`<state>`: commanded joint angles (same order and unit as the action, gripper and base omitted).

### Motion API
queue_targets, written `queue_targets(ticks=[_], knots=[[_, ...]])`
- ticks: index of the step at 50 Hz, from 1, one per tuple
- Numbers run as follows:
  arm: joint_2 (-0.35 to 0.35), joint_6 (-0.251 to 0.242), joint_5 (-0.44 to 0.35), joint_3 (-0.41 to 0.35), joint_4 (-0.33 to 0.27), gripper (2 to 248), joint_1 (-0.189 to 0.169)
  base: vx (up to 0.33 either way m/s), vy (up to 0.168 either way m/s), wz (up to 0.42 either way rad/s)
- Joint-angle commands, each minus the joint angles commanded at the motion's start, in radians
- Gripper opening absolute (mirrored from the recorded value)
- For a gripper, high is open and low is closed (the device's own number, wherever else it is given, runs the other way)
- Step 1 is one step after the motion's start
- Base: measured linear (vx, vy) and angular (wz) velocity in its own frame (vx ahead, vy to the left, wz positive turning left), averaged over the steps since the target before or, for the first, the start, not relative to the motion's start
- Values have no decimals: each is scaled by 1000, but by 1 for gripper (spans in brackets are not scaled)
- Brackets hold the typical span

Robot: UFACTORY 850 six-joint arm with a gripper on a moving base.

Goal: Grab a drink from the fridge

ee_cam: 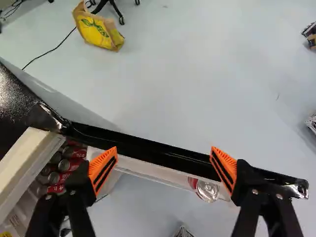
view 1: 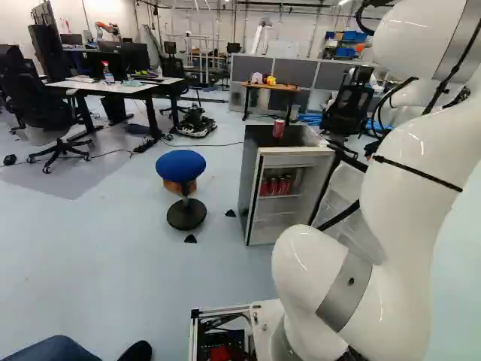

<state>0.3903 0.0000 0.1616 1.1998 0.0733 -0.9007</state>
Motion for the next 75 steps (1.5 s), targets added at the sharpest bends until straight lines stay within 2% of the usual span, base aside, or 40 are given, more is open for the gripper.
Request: queue_targets(ticks=[16,35,75], knots=[[61,0,39,78,28,247,-23,0,0,0],[144,0,122,188,59,247,-39,0,0,0],[330,0,312,448,107,247,-51,0,0,0]])
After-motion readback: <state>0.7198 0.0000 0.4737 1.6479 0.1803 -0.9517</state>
